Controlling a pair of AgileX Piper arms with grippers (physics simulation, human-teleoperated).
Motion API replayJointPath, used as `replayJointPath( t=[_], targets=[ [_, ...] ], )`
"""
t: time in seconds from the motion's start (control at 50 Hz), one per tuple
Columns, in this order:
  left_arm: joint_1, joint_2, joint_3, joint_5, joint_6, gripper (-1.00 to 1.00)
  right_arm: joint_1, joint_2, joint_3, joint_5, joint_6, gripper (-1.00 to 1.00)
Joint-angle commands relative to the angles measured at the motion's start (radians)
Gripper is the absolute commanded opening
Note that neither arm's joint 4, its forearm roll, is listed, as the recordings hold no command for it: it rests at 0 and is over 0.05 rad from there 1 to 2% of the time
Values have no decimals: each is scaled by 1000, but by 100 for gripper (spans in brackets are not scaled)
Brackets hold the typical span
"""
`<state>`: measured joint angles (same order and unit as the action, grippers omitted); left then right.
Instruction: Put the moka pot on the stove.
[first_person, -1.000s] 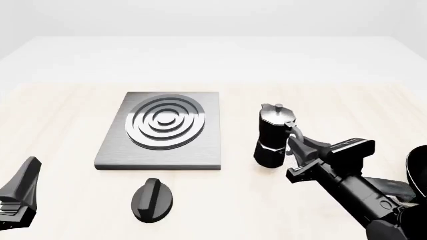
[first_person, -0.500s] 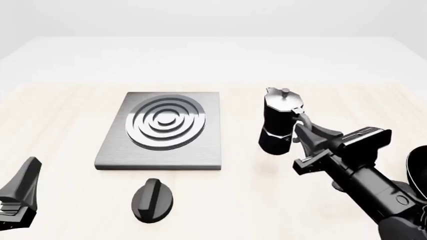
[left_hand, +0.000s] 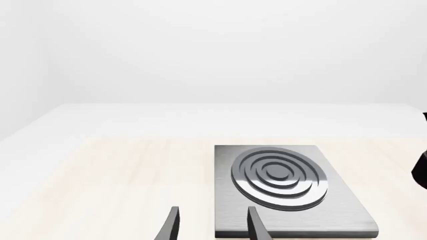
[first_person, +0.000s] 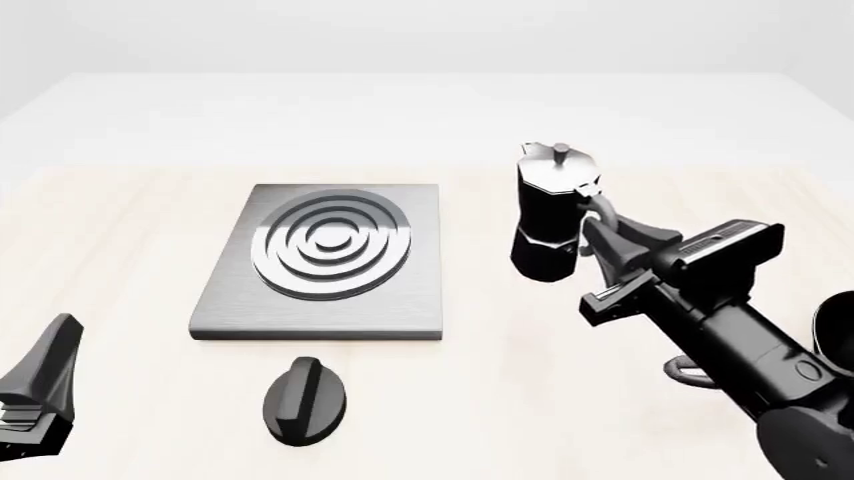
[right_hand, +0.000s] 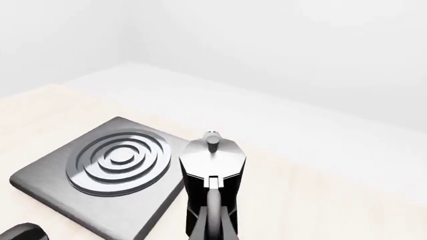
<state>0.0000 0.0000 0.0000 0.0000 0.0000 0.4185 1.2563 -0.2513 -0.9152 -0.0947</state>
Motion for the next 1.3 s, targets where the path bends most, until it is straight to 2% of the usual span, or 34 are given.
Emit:
replayJointPath(
  t=[0.02,0.68,1.3],
  targets=[
    [0,0,0,0,0,100,16,-23,-53,41,-12,-100],
    [0,0,0,0,0,100,67,75,-217,53,-2,-100],
    [0,0,0,0,0,100,109,210,-334,5,25,-100]
  ],
)
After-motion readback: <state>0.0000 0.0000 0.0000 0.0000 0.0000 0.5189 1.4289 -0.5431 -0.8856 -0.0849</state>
